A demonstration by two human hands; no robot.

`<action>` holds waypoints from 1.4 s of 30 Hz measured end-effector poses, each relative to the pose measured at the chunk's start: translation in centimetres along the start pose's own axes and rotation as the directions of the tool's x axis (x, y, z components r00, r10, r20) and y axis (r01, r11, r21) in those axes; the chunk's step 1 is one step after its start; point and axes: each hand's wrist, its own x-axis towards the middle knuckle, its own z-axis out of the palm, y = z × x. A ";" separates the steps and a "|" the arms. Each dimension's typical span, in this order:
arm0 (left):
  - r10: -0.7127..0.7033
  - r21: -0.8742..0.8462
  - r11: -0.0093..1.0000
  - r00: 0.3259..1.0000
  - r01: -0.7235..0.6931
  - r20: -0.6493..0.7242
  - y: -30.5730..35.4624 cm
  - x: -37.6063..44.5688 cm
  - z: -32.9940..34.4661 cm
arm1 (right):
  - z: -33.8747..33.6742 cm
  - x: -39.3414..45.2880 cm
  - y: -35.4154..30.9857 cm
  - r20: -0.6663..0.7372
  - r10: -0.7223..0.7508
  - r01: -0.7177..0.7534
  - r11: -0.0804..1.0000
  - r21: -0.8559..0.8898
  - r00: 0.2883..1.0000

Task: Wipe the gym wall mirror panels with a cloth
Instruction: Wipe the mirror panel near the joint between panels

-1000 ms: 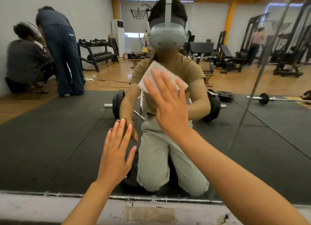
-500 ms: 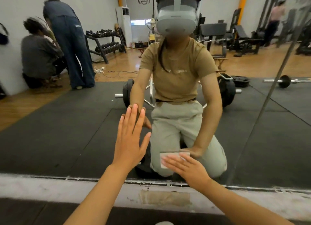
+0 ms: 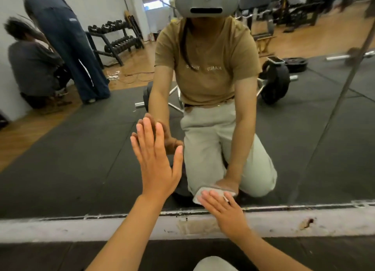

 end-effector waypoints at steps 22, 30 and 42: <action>0.019 -0.009 1.000 0.994 -0.020 -0.112 -0.3 0.2 1.8 | 1.3 -1.7 -1.3 -0.106 0.914 -0.742 0.383 0.550 0.392; 0.055 -0.011 0.998 0.994 -0.057 -0.096 -0.7 -0.1 1.7 | -1.1 1.2 -0.5 0.035 0.979 -0.640 0.103 0.761 0.199; 0.061 -0.024 0.998 0.994 -0.063 -0.092 -0.4 0.1 1.5 | -4.9 2.3 8.3 -0.207 0.954 -0.622 0.299 0.724 0.217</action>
